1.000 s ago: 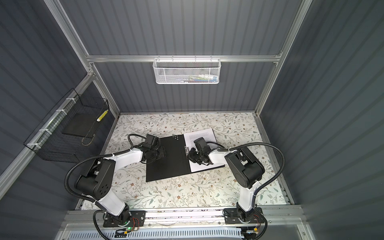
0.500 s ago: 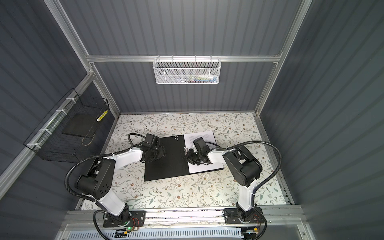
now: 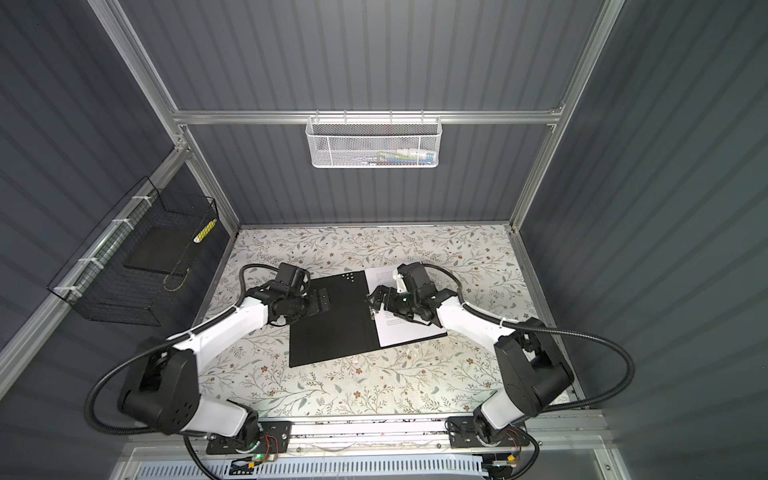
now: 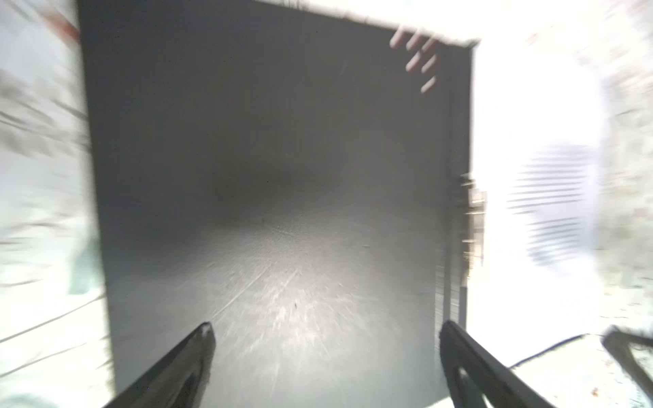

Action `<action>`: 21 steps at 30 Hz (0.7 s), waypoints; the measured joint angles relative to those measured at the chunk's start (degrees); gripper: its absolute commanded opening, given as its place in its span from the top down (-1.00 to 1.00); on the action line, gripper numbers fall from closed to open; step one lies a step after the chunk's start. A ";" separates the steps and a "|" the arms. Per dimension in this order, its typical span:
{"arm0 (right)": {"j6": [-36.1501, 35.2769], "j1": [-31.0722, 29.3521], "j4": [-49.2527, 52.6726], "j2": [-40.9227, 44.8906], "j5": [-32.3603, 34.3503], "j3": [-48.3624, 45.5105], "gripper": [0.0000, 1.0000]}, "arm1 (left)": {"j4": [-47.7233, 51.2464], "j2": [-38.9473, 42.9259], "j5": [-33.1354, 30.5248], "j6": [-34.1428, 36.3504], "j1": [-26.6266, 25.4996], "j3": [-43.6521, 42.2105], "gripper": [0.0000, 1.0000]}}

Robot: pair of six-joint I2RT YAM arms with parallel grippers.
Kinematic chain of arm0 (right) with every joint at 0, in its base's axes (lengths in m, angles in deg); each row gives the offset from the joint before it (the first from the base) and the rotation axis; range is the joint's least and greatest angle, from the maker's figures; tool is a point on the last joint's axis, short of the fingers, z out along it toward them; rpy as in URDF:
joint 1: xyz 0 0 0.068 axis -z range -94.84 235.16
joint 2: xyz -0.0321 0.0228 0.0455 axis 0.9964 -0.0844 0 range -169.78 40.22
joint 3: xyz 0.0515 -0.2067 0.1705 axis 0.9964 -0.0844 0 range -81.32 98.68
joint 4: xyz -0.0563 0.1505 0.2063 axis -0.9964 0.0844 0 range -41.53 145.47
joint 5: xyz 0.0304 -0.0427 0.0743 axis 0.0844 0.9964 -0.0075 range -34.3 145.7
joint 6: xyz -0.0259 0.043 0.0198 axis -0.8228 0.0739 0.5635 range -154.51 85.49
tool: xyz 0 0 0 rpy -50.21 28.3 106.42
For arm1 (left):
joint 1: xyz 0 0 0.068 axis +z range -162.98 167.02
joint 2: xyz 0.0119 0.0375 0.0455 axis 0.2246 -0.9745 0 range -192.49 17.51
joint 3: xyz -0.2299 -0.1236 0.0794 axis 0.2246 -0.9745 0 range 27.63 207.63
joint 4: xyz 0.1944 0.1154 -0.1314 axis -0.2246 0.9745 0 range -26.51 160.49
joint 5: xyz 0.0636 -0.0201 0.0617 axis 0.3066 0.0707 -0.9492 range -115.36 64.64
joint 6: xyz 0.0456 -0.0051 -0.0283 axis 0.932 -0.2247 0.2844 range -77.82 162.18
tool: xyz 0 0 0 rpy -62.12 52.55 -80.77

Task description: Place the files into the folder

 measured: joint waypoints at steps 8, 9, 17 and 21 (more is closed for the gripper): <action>-8.48 15.69 7.82 0.00 3.23 0.15 -0.98 | 3.13 12.02 -6.01 0.68 1.29 -10.38 -0.99; -9.07 16.90 8.22 -0.33 3.39 0.15 -0.98 | 3.21 12.50 -5.99 0.63 1.70 -11.61 -0.99; -10.64 25.73 7.67 -7.80 -0.07 0.00 -0.98 | 0.26 12.26 -5.29 -0.46 5.18 -17.66 -1.00; -10.80 26.93 7.04 -10.05 -2.43 -0.81 -0.98 | -3.32 9.99 -4.63 -0.72 6.14 -18.99 -0.99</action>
